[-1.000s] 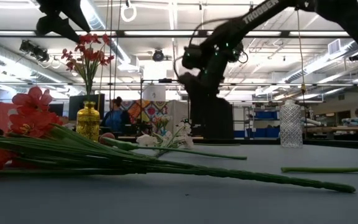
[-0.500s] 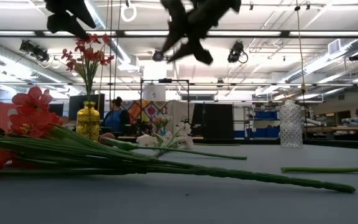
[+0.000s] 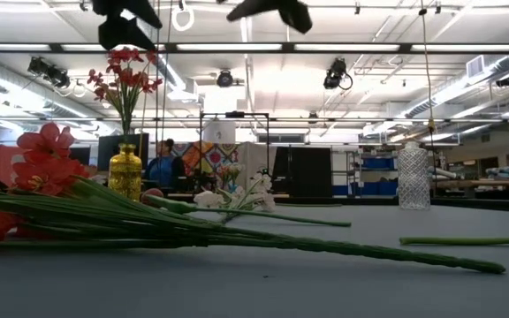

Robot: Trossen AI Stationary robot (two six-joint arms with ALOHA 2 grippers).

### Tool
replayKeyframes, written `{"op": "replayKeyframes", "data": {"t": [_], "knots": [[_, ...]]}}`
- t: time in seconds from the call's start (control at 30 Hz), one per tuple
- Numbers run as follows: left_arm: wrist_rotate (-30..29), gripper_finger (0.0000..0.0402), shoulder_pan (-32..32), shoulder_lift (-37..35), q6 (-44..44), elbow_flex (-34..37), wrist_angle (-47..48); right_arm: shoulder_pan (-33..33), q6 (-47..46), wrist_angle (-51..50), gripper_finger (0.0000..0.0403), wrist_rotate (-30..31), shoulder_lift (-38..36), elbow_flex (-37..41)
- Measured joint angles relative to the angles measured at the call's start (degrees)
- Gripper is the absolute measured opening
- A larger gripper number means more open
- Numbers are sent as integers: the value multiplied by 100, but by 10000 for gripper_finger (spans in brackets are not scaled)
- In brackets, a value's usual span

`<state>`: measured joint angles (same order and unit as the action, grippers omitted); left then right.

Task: Sort flowers into vase by color
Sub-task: Put the red flowers into the yellow transparent flower vase

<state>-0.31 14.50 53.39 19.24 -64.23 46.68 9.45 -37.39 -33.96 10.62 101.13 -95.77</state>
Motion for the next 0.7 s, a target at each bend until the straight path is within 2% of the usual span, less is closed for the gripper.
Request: {"op": "replayKeyframes", "data": {"t": [0.4, 0.53, 0.7], "knots": [[6, 245, -1997, 1313, 1348, 2, -1505, 1290, -210, -333, 124, 355, 1, 177], [12, 233, -2562, 1730, 1858, 2, -1906, 1692, 55, -312, 124, 890, 10, 275], [34, 229, -3047, 2006, 1918, 7, -1993, 1975, 438, -113, 127, 1504, 10, 422]]}}
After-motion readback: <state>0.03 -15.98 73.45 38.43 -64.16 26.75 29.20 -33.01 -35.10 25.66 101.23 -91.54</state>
